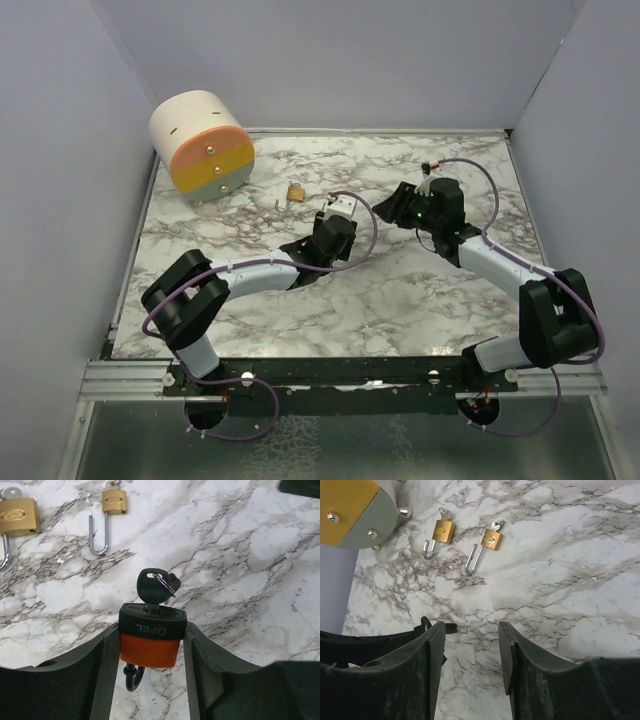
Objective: Unlock with the key
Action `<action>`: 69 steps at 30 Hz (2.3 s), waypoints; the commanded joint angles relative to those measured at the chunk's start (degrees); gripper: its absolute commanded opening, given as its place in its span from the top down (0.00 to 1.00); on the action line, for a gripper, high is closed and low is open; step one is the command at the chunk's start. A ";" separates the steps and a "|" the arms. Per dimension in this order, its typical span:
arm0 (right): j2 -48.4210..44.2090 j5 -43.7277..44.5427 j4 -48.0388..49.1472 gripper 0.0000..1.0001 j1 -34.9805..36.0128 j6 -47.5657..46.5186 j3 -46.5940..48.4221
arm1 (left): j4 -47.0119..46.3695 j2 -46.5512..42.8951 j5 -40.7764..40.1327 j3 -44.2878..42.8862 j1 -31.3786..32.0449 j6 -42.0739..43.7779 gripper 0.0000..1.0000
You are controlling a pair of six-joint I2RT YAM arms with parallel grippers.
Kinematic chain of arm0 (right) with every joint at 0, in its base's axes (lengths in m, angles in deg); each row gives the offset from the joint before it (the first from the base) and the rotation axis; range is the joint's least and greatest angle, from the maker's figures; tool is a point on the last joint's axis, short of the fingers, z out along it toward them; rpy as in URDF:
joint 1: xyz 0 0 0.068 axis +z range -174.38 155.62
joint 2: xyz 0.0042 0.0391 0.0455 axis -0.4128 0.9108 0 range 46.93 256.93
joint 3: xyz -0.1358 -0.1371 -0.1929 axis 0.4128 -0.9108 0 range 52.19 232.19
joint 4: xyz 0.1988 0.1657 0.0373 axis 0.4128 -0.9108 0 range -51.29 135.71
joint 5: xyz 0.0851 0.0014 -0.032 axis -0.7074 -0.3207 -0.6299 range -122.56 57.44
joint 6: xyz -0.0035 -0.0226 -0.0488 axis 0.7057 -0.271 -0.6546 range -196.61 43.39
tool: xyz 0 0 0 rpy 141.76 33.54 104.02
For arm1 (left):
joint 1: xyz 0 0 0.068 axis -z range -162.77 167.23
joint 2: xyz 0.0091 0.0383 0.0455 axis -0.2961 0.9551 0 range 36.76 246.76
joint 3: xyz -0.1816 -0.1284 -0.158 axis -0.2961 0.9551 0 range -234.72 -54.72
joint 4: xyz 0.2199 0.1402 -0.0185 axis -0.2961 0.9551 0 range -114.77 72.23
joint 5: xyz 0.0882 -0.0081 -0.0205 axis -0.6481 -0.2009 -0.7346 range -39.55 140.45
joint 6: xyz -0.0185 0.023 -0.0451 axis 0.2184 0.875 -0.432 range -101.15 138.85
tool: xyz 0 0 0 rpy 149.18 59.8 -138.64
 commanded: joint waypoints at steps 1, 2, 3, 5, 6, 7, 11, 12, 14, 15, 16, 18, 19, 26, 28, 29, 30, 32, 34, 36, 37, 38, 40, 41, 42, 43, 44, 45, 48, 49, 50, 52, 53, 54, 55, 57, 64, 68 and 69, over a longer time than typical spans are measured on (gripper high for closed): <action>-2.18 5.07 -8.21 0.53 0.18 -9.31 0.33 | 2.88 0.11 -3.02 -4.17 -1.87 -4.49 1.00; -2.27 5.51 -8.66 0.52 0.20 -10.26 -0.10 | 3.50 0.04 -3.28 -4.98 -2.30 -5.32 1.00; -2.27 5.60 -8.89 0.52 0.18 -10.93 -0.62 | 3.66 0.10 -3.31 -5.80 -2.62 -5.93 1.00; -2.07 5.06 -9.03 0.52 0.18 -11.77 -1.55 | 4.02 0.39 -3.32 -7.84 -3.10 -7.30 1.00; -1.82 4.57 -8.92 0.52 0.26 -11.95 -1.96 | 4.09 0.82 -2.95 -8.92 -3.15 -7.75 1.00; -1.68 4.13 -8.43 0.52 0.26 -11.99 -2.54 | 3.86 1.27 -2.28 -10.06 -3.16 -8.06 1.00; -0.97 2.06 -6.34 0.52 0.33 -11.51 -4.45 | 3.64 4.88 1.26 -15.27 -3.13 -9.13 1.00; -0.71 1.73 -5.98 0.52 0.37 -11.40 -4.68 | 3.93 5.67 1.78 -16.18 -3.15 -9.71 1.00; 0.14 1.64 -5.53 0.52 0.58 -11.15 -4.83 | 3.51 6.96 2.93 -17.34 -3.14 -10.65 1.00; 0.51 1.62 -5.34 0.52 0.68 -10.89 -4.81 | 3.28 7.50 3.43 -17.77 -3.15 -11.06 1.00; 0.85 1.40 -5.10 0.52 0.74 -10.68 -4.83 | 3.03 7.96 3.98 -18.19 -3.14 -11.68 1.00; 1.56 0.97 -4.09 0.52 0.88 -10.17 -4.81 | 2.44 8.84 5.08 -18.87 -3.06 -12.61 1.00; 1.96 0.83 -3.70 0.52 0.86 -9.86 -4.81 | 2.37 9.15 5.46 -19.23 -3.07 -13.00 1.00; 6.00 -1.51 0.34 0.52 0.99 -6.64 -4.33 | 0.62 10.31 7.08 -20.87 -2.88 -15.21 1.00; 7.34 -2.22 1.51 0.52 1.06 -5.58 -4.16 | 0.29 10.40 7.30 -21.24 -2.85 -15.76 1.00; 7.82 -2.65 2.28 0.52 1.08 -5.06 -4.22 | 0.01 10.47 7.50 -21.36 -2.89 -15.98 1.00; 8.28 -3.14 3.01 0.52 1.08 -4.74 -4.28 | -0.32 10.49 7.64 -21.43 -2.90 -16.22 1.00; 8.99 -4.00 4.27 0.52 1.05 -3.88 -4.24 | -0.65 10.64 8.10 -21.64 -2.88 -16.69 1.00; 9.58 -5.06 5.55 0.52 1.07 -2.93 -4.32 | -0.99 10.66 8.39 -21.42 -2.88 -17.19 1.00; 10.17 -6.60 7.21 0.52 1.08 -1.78 -4.47 | -1.69 10.82 8.66 -21.07 -2.90 -17.57 1.00; 10.59 -7.40 8.35 0.52 1.08 -1.04 -4.65 | -2.00 10.84 8.86 -20.92 -2.86 -17.74 1.00; 11.00 -8.13 9.30 0.52 1.08 -0.38 -4.72 | -2.24 10.84 9.05 -20.80 -2.89 -17.84 1.00; 12.00 -9.78 11.19 0.52 1.06 0.91 -4.75 | -2.64 10.84 9.33 -20.53 -2.94 -18.01 1.00; 12.54 -10.30 11.86 0.52 1.08 1.45 -4.58 | -2.90 10.76 9.39 -20.39 -2.89 -18.06 1.00; 13.10 -11.02 12.50 0.52 1.08 1.90 -4.56 | -3.25 10.69 9.57 -20.28 -2.89 -18.09 1.00; 13.45 -11.39 13.05 0.52 1.01 2.30 -4.64 | -3.36 10.62 9.72 -20.17 -2.90 -18.21 1.00; 13.63 -11.42 13.26 0.52 1.03 2.60 -4.55 | -3.42 10.52 9.78 -20.12 -2.90 -18.19 1.00; 13.67 -11.28 13.26 0.52 1.01 2.66 -4.66 | -3.39 10.49 9.66 -20.09 -2.89 -18.22 1.00; 12.85 -10.10 12.27 0.52 1.07 2.20 -5.18 | -3.27 10.18 9.12 -19.99 -2.90 -18.07 1.00; 12.26 -9.08 11.25 0.52 1.03 2.27 -5.18 | -3.03 10.10 8.73 -19.98 -2.89 -17.87 1.00; 11.44 -7.98 10.08 0.52 1.00 1.98 -5.31 | -2.39 10.00 8.06 -20.05 -2.95 -17.43 1.00; 9.42 -5.24 8.00 0.52 0.90 0.39 -5.70 | -0.16 9.58 5.65 -20.20 -3.19 -15.94 1.00; 8.15 -3.96 7.07 0.52 0.84 -0.42 -5.92 | 0.90 9.25 4.24 -20.06 -3.43 -15.05 1.00; 7.03 -2.93 6.03 0.52 0.68 -1.20 -6.18 | 2.01 8.81 3.00 -19.70 -3.63 -14.12 1.00; 5.56 -2.24 5.05 0.52 0.38 -1.89 -6.46 | 3.11 8.33 1.81 -19.15 -3.97 -13.37 1.00; 3.67 -1.26 3.27 0.52 -0.24 -3.03 -6.84 | 4.99 7.30 0.01 -17.82 -4.92 -12.15 1.00; -1.75 1.60 0.02 0.52 -2.18 -5.86 -7.56 | 9.81 7.13 -3.75 -16.29 -6.76 -8.62 1.00; -4.80 2.40 -1.58 0.51 -3.29 -6.65 -7.19 | 10.89 10.27 -2.40 -19.34 -6.74 -8.06 1.00; -5.84 2.72 -1.76 0.51 -3.62 -6.85 -7.34 | 11.12 11.27 -1.87 -20.30 -6.75 -7.97 1.00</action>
